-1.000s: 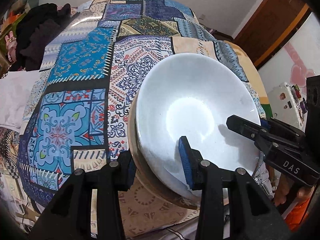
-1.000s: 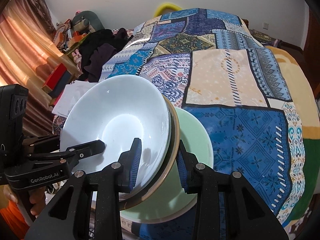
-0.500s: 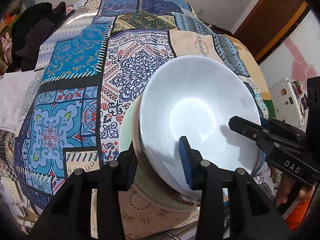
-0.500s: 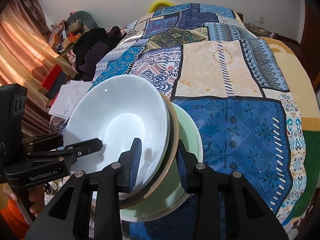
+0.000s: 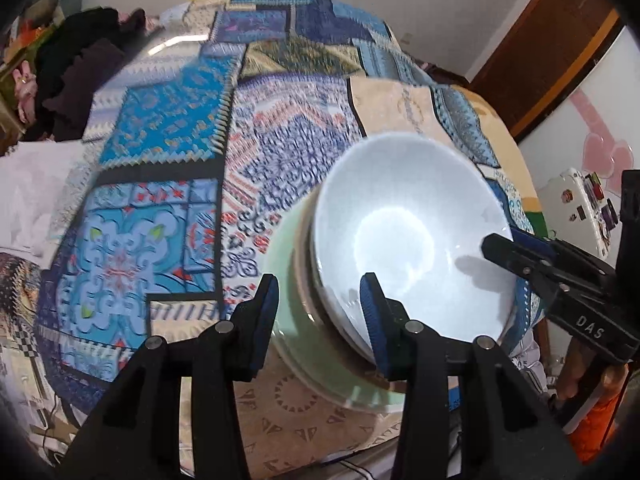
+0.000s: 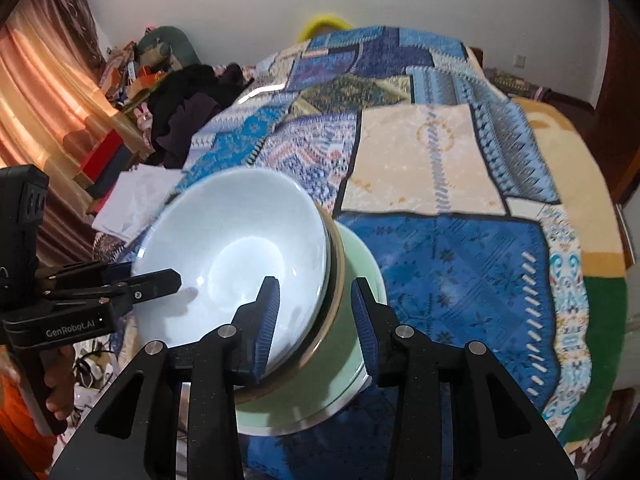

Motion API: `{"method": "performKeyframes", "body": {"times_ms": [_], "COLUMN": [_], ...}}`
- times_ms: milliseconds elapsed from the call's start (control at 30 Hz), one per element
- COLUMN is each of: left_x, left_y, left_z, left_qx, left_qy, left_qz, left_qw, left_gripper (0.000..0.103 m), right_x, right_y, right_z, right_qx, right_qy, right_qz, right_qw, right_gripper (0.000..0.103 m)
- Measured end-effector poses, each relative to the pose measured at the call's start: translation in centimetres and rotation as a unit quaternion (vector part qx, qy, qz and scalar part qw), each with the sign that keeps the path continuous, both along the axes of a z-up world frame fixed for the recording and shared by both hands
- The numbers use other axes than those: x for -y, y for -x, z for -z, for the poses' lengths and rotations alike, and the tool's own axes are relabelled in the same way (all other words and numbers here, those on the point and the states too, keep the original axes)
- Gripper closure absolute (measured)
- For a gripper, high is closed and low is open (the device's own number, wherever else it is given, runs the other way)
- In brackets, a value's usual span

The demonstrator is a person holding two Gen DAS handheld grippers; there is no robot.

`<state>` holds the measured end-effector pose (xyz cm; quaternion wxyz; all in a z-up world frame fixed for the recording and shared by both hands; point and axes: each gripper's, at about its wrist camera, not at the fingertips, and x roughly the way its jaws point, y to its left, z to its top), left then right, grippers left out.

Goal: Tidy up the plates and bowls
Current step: 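Open both tools and pull them back from the stack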

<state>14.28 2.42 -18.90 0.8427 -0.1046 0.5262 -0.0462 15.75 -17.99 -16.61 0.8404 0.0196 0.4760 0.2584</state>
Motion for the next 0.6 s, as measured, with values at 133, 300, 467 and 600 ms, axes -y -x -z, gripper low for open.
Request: {"method": "performKeyframes", "body": {"times_ms": [133, 300, 467, 600], "left_x": [-0.1, 0.3, 0.9, 1.4], "left_y": [1.3, 3.7, 6.6, 9.0], "left_z": [-3.4, -8.2, -13.0, -15.7], "left_qx": [0.052, 0.134, 0.224, 0.282], "left_qy": [-0.012, -0.018, -0.03, -0.039], "left_qz": [-0.006, -0.008, -0.018, -0.024], "left_qw": [0.9986, 0.9907, 0.9739, 0.9583], "left_gripper": [0.06, 0.053, 0.044, 0.036], "right_x": [0.4, 0.5, 0.7, 1.0], "right_y": [0.9, 3.3, 5.9, 8.1], "right_z": [-2.5, -6.8, -10.6, -13.3], "right_qx": [0.035, 0.102, 0.173, 0.229], "right_qy": [-0.013, -0.033, -0.054, -0.068], "right_qz": [0.001, -0.006, -0.007, -0.004], "right_qw": [0.999, 0.994, 0.983, 0.971], "right_gripper": [0.066, 0.059, 0.044, 0.036]}}
